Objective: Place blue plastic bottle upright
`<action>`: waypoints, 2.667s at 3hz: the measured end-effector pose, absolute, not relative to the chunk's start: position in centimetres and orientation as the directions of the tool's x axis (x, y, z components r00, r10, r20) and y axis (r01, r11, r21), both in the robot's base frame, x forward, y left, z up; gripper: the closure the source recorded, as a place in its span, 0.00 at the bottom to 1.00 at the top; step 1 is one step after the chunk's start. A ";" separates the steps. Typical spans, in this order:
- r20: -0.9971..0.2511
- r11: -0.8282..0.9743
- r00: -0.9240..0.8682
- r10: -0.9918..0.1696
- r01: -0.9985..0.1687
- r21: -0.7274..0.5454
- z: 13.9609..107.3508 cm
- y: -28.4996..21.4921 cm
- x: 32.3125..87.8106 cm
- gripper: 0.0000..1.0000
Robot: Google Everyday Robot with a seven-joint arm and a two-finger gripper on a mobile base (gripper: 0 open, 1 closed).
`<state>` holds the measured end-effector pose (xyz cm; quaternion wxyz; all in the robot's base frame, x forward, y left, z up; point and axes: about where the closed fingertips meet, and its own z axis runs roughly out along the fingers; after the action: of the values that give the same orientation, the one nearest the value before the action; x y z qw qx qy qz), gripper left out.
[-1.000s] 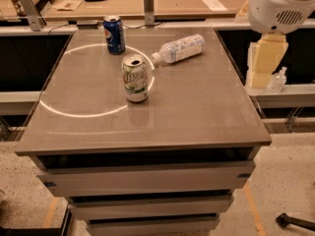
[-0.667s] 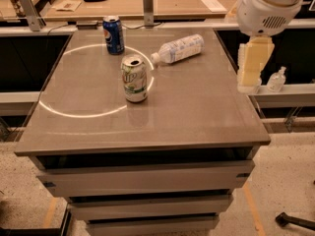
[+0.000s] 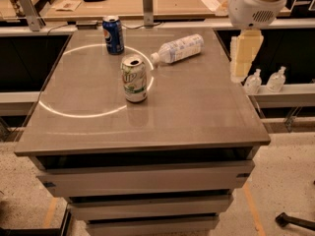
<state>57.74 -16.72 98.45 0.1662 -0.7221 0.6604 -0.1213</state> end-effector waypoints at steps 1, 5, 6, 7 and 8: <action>-0.042 -0.069 0.093 -0.995 -0.917 -0.392 98.6 -16.8 58.9 0.00; 0.135 -0.304 0.273 -0.953 -0.864 -0.402 99.8 -14.4 73.4 0.00; 0.178 -0.377 0.333 -0.926 -0.838 -0.395 99.4 -13.0 74.8 0.00; 0.220 -0.444 0.388 -0.895 -0.825 -0.350 97.6 -11.7 75.9 0.00; 0.240 -0.476 0.417 -0.877 -0.825 -0.306 95.6 -10.9 76.8 0.00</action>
Offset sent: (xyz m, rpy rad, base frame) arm 0.1022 -0.0072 0.0324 -0.0684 0.1375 0.1064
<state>76.77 -10.91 95.58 0.0702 -0.8387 0.5072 -0.1853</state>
